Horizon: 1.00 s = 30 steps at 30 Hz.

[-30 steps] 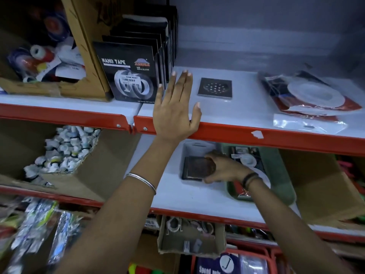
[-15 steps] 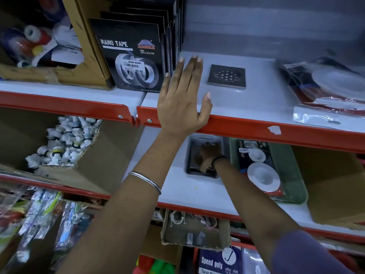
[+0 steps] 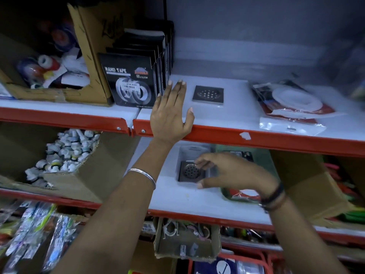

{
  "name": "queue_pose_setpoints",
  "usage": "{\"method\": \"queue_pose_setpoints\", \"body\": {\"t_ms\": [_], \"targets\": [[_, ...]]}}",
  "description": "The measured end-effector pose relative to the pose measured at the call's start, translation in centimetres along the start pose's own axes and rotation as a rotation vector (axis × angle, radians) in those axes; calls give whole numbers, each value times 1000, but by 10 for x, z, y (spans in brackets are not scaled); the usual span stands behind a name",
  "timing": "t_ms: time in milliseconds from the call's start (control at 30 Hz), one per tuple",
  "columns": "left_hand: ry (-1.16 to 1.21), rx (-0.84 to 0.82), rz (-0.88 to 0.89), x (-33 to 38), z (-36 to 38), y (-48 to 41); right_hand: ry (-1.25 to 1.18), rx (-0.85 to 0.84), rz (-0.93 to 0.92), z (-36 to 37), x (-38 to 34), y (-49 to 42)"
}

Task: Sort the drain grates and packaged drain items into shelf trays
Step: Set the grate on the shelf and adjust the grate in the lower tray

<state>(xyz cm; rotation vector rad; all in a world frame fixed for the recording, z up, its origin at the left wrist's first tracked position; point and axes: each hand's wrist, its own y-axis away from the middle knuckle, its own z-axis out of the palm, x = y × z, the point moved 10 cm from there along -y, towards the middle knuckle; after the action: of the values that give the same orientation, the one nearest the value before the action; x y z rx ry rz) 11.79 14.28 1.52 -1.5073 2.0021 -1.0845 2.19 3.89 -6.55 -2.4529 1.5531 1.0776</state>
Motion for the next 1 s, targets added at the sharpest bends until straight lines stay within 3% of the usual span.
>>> {"method": "queue_pose_setpoints", "body": {"t_ms": [67, 167, 300, 467, 567, 767, 933, 1000], "targets": [[0, -21, -7, 1, -2, -1, -113, 21, -90, -38, -34, 32], [2, -62, -4, 3, -1, -3, -72, 262, -189, -109, -57, 34], [-6, -67, 9, 4, -1, -4, 61, 488, -108, -174, -22, -39], [2, -31, 14, 3, 0, -3, 165, 246, 229, -184, 65, -125], [-3, 9, 19, 2, -1, -3, 152, 137, 294, -181, 87, -139], [-11, -1, 7, -1, 2, -3, 227, 334, 134, -191, 73, -136], [-11, -6, 7, 1, 0, -4, -47, 497, -150, -199, 20, -63], [-8, 2, 15, 2, -2, -3, -161, 485, -193, -184, 7, -20]]}}
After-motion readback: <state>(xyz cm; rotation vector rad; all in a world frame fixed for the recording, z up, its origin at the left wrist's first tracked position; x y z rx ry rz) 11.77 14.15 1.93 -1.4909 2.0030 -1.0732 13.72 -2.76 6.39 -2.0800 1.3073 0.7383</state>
